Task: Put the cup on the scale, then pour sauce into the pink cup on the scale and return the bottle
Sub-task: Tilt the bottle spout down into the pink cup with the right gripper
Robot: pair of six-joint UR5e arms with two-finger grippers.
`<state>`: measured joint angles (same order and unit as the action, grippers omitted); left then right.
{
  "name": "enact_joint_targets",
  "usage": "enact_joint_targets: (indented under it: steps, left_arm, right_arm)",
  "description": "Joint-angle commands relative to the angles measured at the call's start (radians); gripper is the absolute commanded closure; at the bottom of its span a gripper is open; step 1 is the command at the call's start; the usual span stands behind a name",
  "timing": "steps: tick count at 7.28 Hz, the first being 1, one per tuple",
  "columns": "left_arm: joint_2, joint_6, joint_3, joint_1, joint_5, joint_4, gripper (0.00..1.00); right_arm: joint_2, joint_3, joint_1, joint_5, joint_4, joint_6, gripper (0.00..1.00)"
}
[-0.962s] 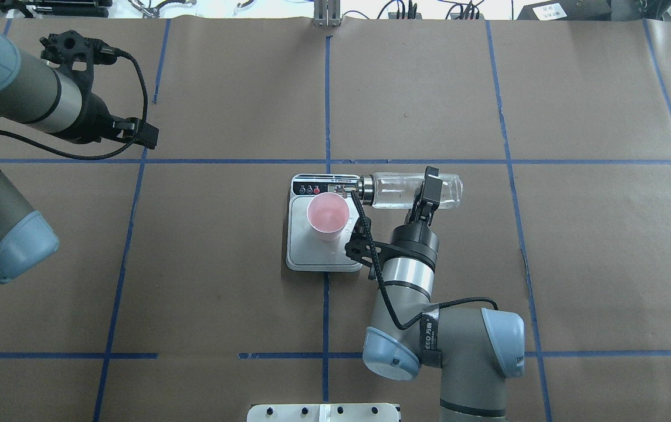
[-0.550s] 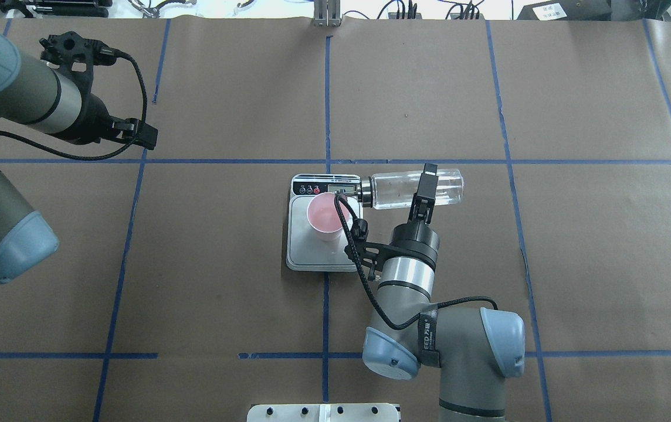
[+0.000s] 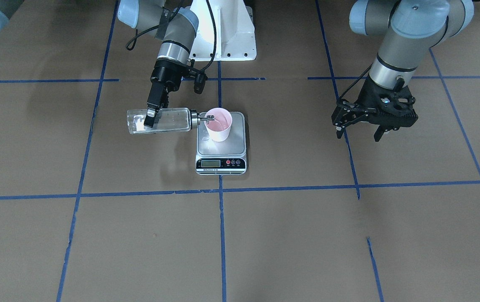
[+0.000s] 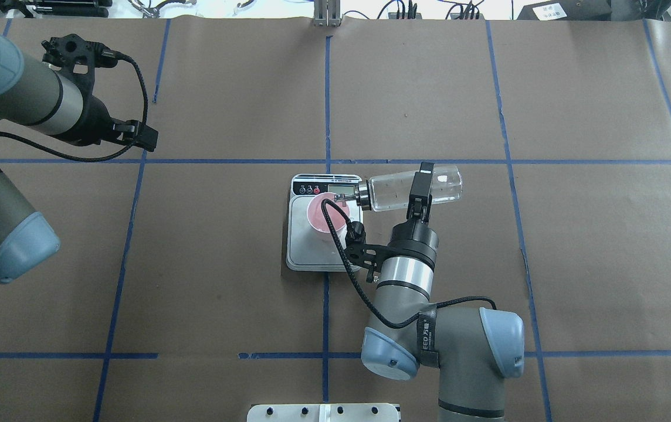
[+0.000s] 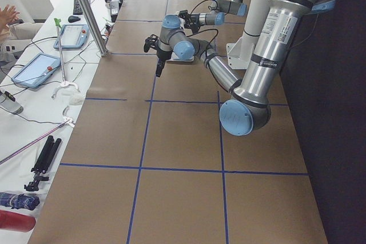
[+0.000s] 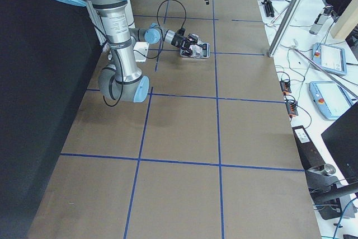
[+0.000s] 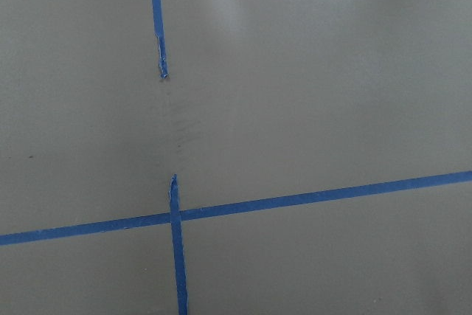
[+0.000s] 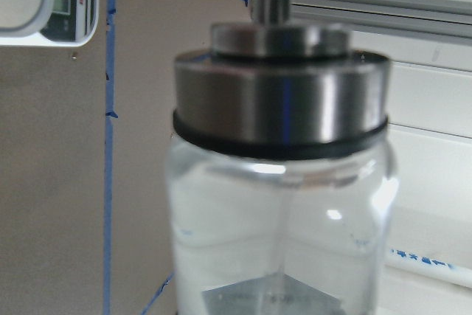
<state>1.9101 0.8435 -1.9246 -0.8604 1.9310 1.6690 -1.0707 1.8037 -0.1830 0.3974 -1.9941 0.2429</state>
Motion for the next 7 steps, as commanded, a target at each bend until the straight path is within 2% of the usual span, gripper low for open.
enact_joint_targets:
  steps: [1, 4, 5, 7]
  left_arm:
    - [-0.043, -0.012, -0.016, -0.003, -0.001, 0.002, 0.00]
    - [-0.080, -0.246, -0.022, -0.087, 0.016, -0.003, 0.00]
    - [-0.095, -0.333, -0.014, -0.135, 0.072, -0.003, 0.00]
    - [-0.121, -0.389, -0.013, -0.160, 0.094, -0.002, 0.00]
  right_arm:
    - [0.000, 0.002, -0.001, 0.000, 0.000, -0.056, 1.00]
    - [-0.001, 0.006, -0.004, -0.002, 0.000, -0.125, 1.00]
    - [-0.002, 0.006, -0.004, -0.003, 0.000, -0.141, 1.00]
    - [-0.005, 0.043, -0.007, -0.006, 0.000, -0.189, 1.00]
